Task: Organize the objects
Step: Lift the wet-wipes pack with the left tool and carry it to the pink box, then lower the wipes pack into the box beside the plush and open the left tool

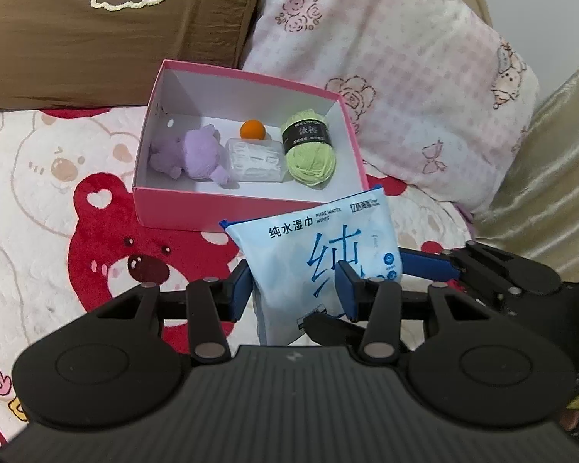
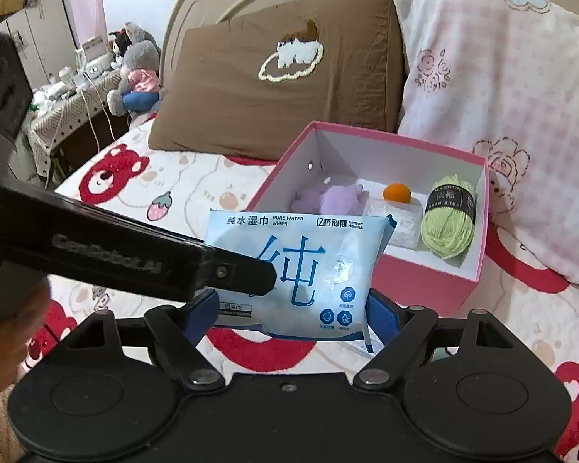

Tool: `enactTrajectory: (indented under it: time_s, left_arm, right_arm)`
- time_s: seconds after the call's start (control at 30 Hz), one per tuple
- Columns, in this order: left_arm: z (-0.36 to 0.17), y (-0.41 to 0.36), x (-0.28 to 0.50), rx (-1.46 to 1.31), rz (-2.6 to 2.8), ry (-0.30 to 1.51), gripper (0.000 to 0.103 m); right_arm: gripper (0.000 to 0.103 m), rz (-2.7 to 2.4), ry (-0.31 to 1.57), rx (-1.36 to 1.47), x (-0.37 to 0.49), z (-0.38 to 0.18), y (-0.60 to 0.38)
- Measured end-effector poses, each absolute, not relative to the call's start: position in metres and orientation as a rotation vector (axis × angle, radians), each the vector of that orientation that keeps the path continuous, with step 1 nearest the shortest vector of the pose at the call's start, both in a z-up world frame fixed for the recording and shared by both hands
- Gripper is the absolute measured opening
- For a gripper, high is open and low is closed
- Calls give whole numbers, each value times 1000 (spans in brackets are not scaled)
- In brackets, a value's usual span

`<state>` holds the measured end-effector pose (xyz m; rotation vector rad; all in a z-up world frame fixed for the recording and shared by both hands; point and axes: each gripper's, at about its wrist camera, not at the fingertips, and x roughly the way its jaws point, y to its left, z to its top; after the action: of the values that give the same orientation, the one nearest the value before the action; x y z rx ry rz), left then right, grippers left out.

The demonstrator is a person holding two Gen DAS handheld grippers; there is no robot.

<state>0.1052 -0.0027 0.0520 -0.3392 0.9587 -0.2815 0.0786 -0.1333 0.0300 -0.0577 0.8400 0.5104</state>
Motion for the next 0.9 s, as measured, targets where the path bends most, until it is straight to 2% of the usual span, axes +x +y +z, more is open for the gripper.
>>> enactTrajectory:
  time_s: [0.33, 0.5, 0.57, 0.77, 0.9]
  left_arm:
    - [53, -6, 125, -369, -290, 873, 44]
    - [52, -5, 129, -381, -285, 840, 46]
    - [51, -5, 132, -381, -285, 837, 46]
    - [47, -8, 158, -410, -295, 814, 42]
    - [36, -25, 180, -363, -270, 786, 42]
  right_arm:
    - [85, 491, 769, 8, 88, 36, -151]
    - [75, 481, 709, -11, 86, 44, -154]
    - [64, 476, 704, -20, 87, 40, -155]
    - [55, 446, 666, -52, 102, 41, -160]
    - [53, 404, 612, -55, 125, 32, -169]
